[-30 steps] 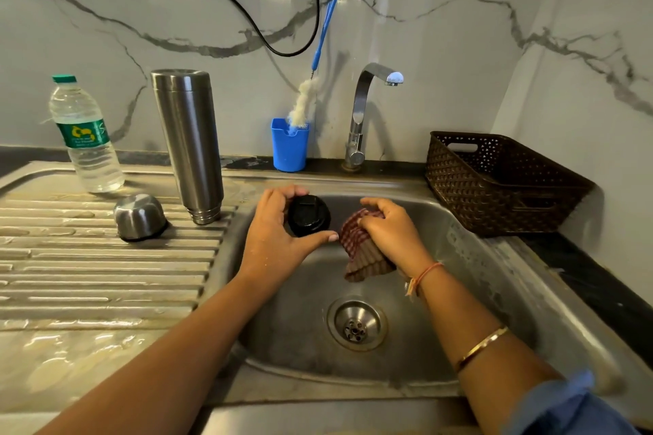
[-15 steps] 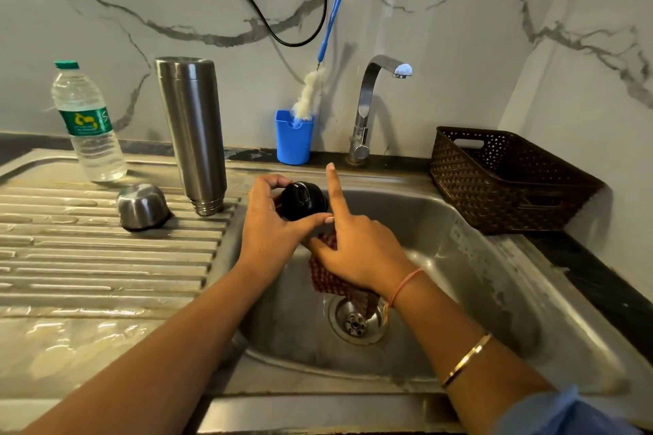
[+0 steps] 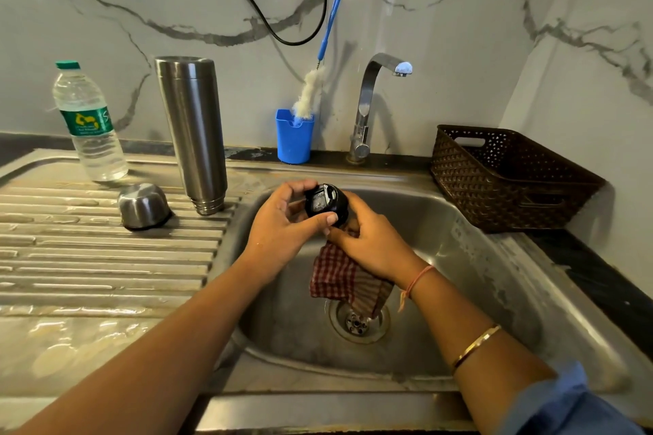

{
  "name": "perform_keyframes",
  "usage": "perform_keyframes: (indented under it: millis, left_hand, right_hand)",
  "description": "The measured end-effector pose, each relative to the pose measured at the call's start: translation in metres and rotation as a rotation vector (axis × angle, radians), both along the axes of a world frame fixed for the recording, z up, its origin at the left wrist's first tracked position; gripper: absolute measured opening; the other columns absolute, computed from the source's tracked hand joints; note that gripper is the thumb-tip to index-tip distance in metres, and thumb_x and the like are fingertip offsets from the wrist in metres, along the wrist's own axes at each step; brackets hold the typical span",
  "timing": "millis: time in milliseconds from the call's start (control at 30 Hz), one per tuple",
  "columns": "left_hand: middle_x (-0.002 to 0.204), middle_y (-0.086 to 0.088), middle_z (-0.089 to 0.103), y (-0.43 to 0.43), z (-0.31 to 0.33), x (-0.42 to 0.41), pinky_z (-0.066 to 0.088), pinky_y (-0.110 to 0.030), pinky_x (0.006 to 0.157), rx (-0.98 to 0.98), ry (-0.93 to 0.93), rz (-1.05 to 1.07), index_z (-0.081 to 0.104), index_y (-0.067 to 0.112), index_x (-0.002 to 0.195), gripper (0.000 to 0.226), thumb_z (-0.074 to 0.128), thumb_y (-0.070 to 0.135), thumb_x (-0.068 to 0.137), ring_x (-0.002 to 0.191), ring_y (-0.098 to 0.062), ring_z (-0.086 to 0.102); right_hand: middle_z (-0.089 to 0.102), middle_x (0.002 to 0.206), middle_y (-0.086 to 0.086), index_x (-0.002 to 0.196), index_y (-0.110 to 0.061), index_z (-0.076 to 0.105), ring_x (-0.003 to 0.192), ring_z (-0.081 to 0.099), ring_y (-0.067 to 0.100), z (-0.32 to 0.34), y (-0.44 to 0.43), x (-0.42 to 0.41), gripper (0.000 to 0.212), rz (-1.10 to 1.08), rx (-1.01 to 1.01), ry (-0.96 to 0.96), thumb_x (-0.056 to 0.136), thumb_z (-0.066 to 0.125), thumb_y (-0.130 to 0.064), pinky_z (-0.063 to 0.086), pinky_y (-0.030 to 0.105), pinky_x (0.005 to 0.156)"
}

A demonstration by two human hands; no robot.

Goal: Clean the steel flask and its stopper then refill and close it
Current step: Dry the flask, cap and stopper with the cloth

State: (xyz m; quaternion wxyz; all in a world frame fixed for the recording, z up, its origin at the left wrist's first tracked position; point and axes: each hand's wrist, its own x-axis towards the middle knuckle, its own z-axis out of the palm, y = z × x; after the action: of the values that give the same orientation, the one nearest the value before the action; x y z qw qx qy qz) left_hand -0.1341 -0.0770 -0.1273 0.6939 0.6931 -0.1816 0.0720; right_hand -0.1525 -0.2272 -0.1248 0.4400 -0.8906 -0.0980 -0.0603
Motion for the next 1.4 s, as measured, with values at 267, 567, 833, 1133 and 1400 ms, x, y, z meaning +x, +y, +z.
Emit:
perform_keyframes:
  millis: [267, 567, 833, 1133, 1400]
  left_hand:
    - [0.116, 0.003, 0.063, -0.002, 0.001, -0.002, 0.051, -0.020, 0.089, 0.097, -0.090, 0.143, 0.061, 0.025, 0.114, 0.050, 0.081, 0.017, 0.070, 0.104, -0.007, 0.062]
    - [0.102, 0.008, 0.059, 0.002, 0.004, -0.003, 0.038, 0.001, 0.078, 0.349, -0.280, 0.221, 0.064, 0.016, 0.119, 0.035, 0.066, 0.025, 0.086, 0.092, 0.007, 0.053]
    - [0.098, 0.005, 0.064, 0.008, 0.004, 0.005, 0.043, -0.005, 0.078, 0.407, -0.305, 0.265, 0.068, 0.015, 0.106, 0.020, 0.057, 0.024, 0.092, 0.091, -0.002, 0.057]
    - [0.117, 0.009, 0.065, 0.016, 0.002, 0.005, 0.048, -0.025, 0.095, 0.175, 0.145, -0.319, 0.053, 0.034, 0.121, 0.062, 0.074, 0.026, 0.063, 0.110, -0.003, 0.060]
    - [0.112, 0.006, 0.065, 0.016, -0.004, 0.008, 0.049, -0.034, 0.096, 0.165, 0.175, -0.217, 0.055, 0.027, 0.115, 0.072, 0.090, 0.031, 0.052, 0.107, -0.010, 0.061]
  right_hand:
    - [0.068, 0.107, 0.008, 0.136, -0.040, 0.023, 0.091, 0.066, 0.027, 0.002, 0.007, -0.001, 0.061, -0.028, -0.097, -0.079, 0.087, 0.058, -0.036, 0.054, 0.047, 0.080]
    - [0.065, 0.105, -0.002, 0.121, -0.038, 0.036, 0.092, 0.065, 0.016, -0.001, 0.002, 0.002, 0.048, 0.028, 0.035, -0.048, 0.083, 0.065, -0.045, 0.053, 0.047, 0.084]
    - [0.061, 0.114, -0.005, 0.129, -0.032, 0.038, 0.103, 0.060, 0.010, -0.002, 0.000, 0.003, 0.053, 0.103, 0.080, -0.018, 0.084, 0.067, -0.034, 0.051, 0.029, 0.088]
    - [0.059, 0.110, -0.011, 0.123, -0.023, 0.046, 0.096, 0.059, -0.007, 0.002, -0.007, 0.003, 0.047, 0.165, 0.357, 0.045, 0.085, 0.066, -0.004, 0.047, 0.012, 0.085]
    - [0.058, 0.118, -0.005, 0.126, -0.024, 0.045, 0.109, 0.058, 0.008, 0.000, -0.008, 0.006, 0.049, 0.210, 0.316, 0.095, 0.085, 0.065, -0.006, 0.049, 0.021, 0.094]
